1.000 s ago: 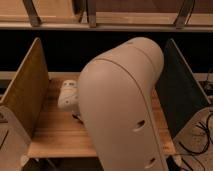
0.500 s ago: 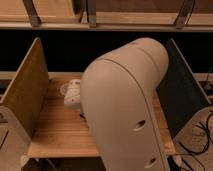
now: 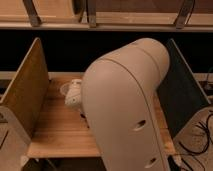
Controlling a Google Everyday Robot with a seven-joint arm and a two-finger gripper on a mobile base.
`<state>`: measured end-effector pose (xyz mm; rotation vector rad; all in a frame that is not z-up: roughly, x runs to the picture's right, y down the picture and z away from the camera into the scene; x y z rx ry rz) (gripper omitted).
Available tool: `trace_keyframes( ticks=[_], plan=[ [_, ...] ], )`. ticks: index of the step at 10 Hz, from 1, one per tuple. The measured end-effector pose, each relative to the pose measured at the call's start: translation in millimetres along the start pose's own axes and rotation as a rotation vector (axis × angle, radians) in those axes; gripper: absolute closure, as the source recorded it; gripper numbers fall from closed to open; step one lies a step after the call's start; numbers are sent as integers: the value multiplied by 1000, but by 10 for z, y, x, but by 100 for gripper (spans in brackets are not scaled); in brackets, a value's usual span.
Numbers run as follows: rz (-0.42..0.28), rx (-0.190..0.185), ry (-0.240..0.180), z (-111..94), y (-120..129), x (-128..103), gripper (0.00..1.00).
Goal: Place the eraser on the white sponge
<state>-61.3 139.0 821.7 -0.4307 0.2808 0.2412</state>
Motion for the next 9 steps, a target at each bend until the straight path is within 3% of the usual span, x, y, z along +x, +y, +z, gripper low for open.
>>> trace_keyframes(
  ticks=[4,5,9],
  plan=[
    [-1,0,0,-1,1,-3,25],
    [0,0,0,-1,0,-2,21],
    [0,0,0,-1,-2,2,20]
  ],
)
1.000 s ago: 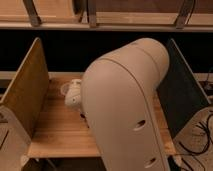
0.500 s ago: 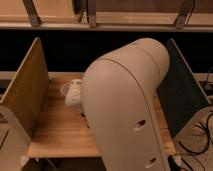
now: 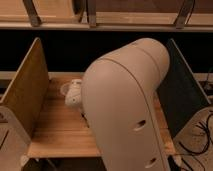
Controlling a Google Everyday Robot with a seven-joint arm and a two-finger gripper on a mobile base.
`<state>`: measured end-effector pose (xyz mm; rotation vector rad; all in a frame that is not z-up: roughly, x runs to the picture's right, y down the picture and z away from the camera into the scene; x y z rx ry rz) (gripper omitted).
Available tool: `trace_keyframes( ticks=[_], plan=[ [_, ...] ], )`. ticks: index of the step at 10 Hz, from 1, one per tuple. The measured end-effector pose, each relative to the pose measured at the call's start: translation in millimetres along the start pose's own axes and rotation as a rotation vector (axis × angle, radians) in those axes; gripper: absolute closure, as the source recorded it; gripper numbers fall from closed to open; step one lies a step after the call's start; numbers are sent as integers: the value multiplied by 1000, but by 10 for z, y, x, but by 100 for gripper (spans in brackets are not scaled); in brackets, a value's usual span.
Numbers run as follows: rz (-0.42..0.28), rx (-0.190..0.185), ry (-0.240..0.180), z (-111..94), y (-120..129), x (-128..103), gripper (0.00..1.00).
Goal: Place the eraser on the white sponge
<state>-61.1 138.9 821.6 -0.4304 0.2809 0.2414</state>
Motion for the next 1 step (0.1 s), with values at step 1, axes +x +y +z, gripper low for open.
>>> trace_keyframes(
  ticks=[1],
  plan=[
    [0,0,0,1,0,1,20]
  ],
)
